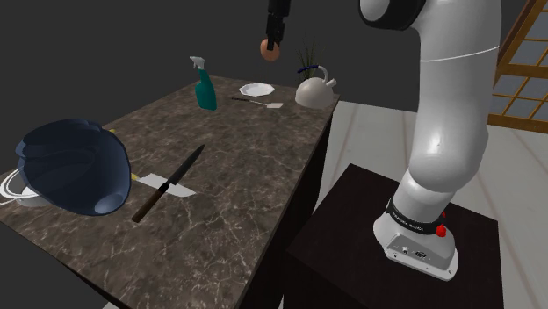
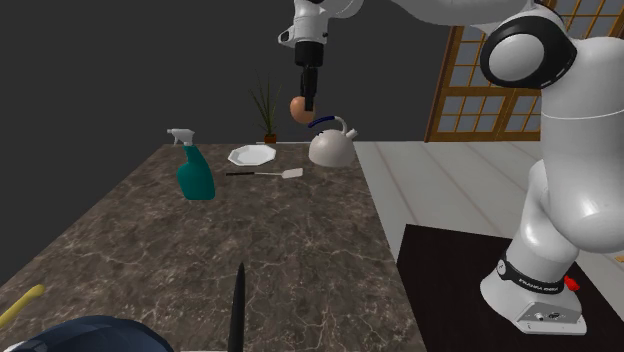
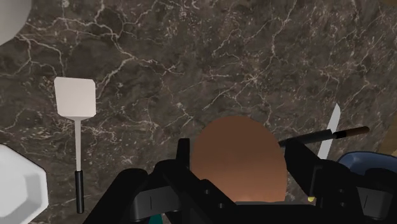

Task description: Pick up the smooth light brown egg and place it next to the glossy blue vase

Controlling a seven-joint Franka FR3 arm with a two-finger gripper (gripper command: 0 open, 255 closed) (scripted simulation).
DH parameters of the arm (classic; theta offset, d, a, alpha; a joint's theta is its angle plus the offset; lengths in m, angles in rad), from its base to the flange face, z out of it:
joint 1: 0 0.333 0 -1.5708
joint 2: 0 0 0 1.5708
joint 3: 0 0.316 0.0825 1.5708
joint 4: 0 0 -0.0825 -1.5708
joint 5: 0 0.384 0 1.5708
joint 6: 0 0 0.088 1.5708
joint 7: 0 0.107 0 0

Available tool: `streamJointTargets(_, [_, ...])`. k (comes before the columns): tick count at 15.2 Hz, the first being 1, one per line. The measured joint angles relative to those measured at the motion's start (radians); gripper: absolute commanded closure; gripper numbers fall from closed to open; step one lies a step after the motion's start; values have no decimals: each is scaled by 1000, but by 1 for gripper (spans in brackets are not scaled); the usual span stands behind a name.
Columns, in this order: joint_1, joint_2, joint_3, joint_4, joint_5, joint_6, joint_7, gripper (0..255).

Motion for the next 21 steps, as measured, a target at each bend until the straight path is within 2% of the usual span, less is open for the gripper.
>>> streamJointTargets(8, [-45, 77, 4, 230, 35, -151, 35, 255])
streamJointTargets(10, [-14, 36, 7, 178, 23, -133, 55, 255])
streamJointTargets(16, [121, -141, 43, -69, -32, -16, 166, 255])
streamJointTargets(21, [204, -232, 91, -197, -56, 60, 271, 255])
